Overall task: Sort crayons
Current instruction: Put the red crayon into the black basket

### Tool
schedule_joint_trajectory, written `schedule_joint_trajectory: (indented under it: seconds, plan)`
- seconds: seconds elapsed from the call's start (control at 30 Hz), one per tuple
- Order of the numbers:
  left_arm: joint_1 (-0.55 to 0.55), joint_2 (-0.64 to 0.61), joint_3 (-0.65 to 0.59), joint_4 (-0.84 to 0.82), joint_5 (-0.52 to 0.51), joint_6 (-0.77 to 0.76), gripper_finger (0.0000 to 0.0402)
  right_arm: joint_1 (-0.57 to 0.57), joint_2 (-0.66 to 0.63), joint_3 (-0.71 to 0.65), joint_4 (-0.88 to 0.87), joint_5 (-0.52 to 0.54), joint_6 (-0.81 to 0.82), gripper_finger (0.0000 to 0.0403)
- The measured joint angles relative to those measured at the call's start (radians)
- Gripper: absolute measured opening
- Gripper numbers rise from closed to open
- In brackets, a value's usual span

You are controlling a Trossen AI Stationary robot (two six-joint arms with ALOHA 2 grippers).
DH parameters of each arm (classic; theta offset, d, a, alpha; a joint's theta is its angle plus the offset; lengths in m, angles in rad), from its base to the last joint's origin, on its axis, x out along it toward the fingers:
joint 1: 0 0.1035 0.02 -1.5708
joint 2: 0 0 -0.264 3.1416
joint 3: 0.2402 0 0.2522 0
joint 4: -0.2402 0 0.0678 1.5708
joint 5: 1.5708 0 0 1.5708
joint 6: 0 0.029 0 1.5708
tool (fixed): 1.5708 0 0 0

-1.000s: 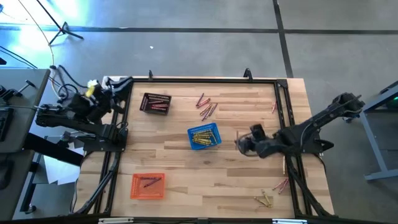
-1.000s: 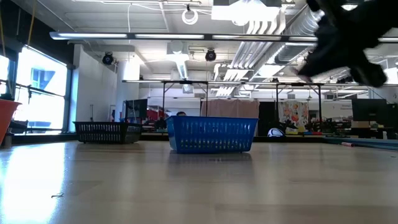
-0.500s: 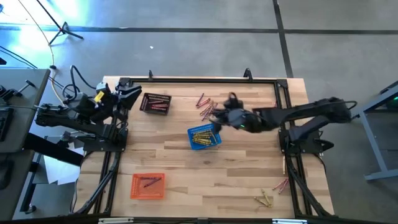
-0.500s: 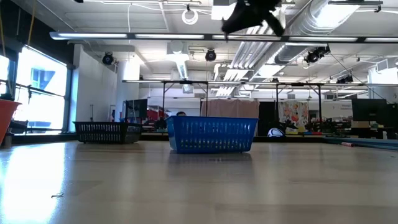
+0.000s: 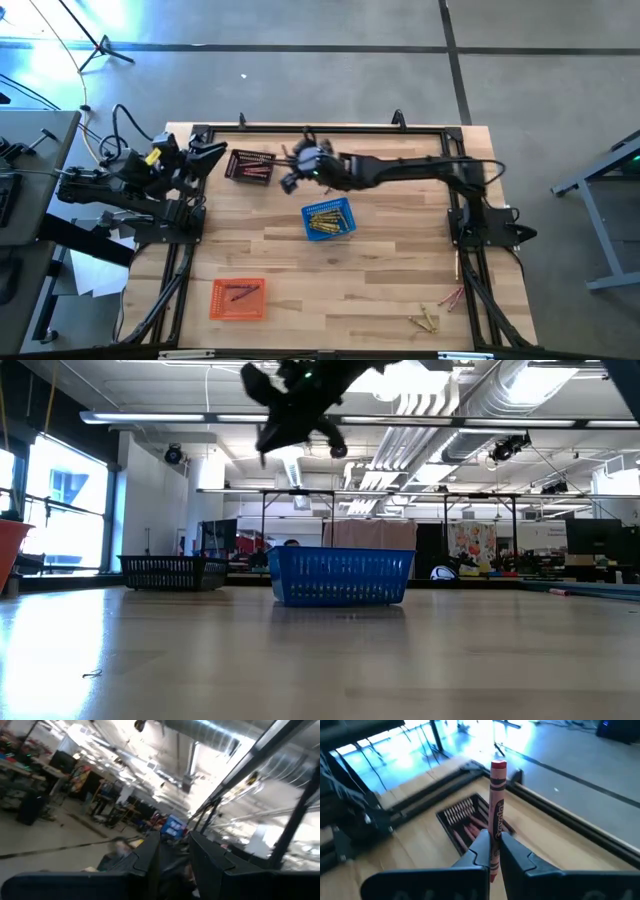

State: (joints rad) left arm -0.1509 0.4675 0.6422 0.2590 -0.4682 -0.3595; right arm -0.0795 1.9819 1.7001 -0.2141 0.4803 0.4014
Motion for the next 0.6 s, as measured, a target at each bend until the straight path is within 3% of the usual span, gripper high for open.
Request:
schedule_joint_trajectory:
  seconds: [0.33, 0.6]
  plan:
    - [0.0, 0.0, 0.001, 0.25, 0.168, 0.053, 0.009, -0.061, 0.282, 0.291, 0.099, -0.106, -0.056, 0.0008]
    - [0.0, 0.0, 0.001, 0.278, 0.176, 0.055, 0.009, -0.094, 0.444, 0.381, 0.232, -0.148, -0.062, 0.0008]
